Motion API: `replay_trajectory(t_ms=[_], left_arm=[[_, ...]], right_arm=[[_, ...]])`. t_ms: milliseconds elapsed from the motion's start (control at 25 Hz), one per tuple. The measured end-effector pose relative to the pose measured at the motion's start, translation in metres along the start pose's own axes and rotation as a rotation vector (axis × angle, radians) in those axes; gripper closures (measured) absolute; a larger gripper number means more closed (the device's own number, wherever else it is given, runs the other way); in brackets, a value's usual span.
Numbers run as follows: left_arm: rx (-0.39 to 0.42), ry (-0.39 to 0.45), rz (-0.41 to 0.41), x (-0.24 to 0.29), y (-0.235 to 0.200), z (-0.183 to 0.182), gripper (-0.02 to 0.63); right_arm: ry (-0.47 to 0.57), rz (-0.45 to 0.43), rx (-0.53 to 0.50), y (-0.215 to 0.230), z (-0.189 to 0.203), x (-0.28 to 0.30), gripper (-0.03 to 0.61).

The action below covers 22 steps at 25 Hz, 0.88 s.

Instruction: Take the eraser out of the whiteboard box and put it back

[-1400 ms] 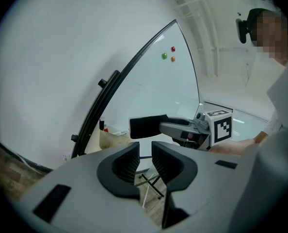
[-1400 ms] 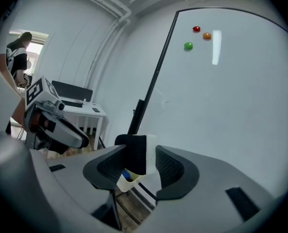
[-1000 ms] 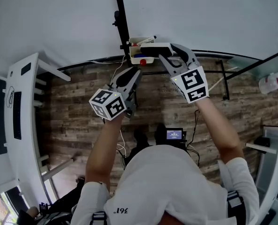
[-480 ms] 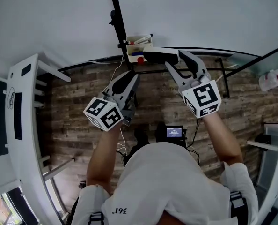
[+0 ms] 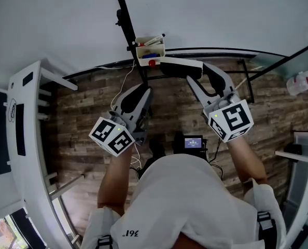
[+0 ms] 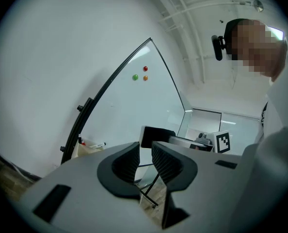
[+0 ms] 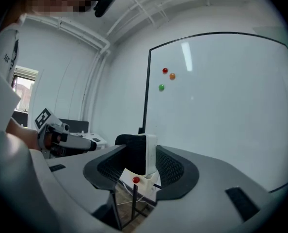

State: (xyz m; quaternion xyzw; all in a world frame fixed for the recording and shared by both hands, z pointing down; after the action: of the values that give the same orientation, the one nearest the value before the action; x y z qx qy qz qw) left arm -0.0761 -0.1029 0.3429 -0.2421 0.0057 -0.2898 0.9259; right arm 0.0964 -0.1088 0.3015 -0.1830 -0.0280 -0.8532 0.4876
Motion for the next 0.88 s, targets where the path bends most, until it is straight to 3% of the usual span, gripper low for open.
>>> replay_trajectory(t_ms=[480, 880], left_arm=[[-0.032, -0.024, -0.015, -0.02, 0.012, 0.028, 0.546], [-0.061, -0.041, -0.041, -0.034, 0.012, 0.043, 0.546]], right_arm=[[-0.004, 0.008, 0.162, -0.002, 0.028, -0.036, 0.374], [-0.031, 0.007, 0.211, -0.006, 0.044, -0.041, 0.374]])
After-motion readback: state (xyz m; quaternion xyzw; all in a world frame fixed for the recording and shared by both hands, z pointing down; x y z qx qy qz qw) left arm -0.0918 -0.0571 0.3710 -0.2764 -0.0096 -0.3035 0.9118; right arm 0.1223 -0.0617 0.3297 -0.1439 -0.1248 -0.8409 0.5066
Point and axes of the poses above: the fingertips, and each gripper's own axes: x forward along the fingers, y to its right, z out of its underside, the point moved 3 cm from there along -x, backward along the fingers, and after that the axes turned 12 degrees about -y, right-handed, at the moved point
